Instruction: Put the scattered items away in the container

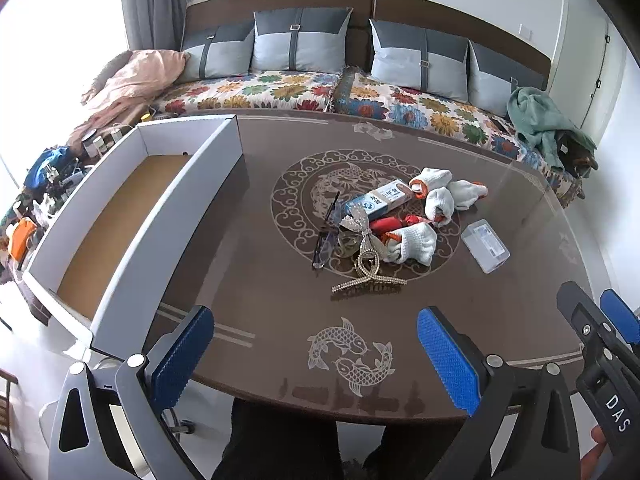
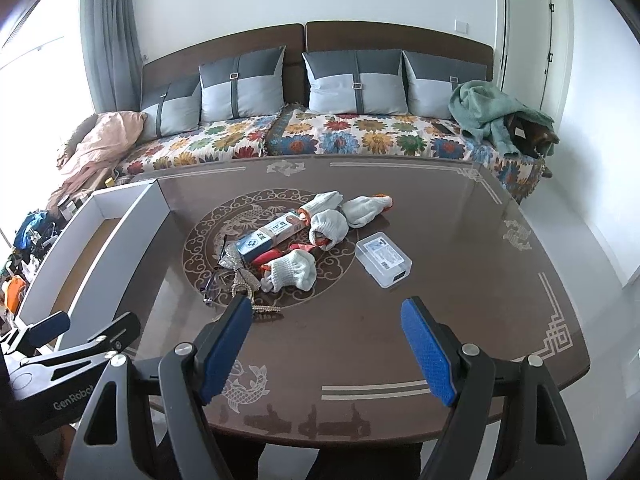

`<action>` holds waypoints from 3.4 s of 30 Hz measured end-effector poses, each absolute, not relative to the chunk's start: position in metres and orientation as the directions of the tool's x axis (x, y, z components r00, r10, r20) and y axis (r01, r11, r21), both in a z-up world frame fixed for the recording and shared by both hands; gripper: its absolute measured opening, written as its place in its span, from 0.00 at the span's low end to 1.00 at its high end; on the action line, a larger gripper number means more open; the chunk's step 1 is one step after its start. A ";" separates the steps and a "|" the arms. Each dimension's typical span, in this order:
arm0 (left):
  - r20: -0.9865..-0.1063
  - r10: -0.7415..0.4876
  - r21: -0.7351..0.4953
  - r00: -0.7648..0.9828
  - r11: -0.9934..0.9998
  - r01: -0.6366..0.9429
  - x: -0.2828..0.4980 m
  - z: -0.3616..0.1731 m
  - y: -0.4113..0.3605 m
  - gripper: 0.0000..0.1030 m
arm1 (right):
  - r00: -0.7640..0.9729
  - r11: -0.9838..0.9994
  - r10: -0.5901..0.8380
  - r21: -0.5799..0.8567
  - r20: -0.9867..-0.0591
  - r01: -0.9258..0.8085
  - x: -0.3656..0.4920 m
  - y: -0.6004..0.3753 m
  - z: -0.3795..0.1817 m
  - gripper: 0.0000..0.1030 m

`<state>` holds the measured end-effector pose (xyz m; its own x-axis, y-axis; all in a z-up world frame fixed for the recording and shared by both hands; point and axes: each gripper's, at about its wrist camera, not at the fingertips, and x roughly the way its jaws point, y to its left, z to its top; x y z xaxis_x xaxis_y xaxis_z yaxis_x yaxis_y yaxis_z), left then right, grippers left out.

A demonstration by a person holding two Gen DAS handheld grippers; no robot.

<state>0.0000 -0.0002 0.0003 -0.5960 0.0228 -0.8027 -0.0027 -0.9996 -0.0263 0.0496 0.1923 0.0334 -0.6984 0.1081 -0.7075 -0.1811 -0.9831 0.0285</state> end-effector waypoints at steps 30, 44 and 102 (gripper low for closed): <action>-0.796 -0.007 0.008 -0.605 -1.000 0.001 0.012 -0.003 0.005 1.00 | -0.698 -0.985 0.092 0.039 -0.710 -0.169 0.054 0.182 0.023 0.76; -0.796 -0.009 0.016 -0.606 -1.000 -0.007 0.015 -0.001 0.004 1.00 | -0.701 -0.985 0.086 0.046 -0.708 -0.167 0.054 0.181 0.026 0.76; -0.817 0.005 0.018 -0.576 -0.999 -0.035 0.011 -0.007 0.007 1.00 | -0.701 -0.985 0.074 0.060 -0.710 -0.165 0.053 0.181 0.026 0.76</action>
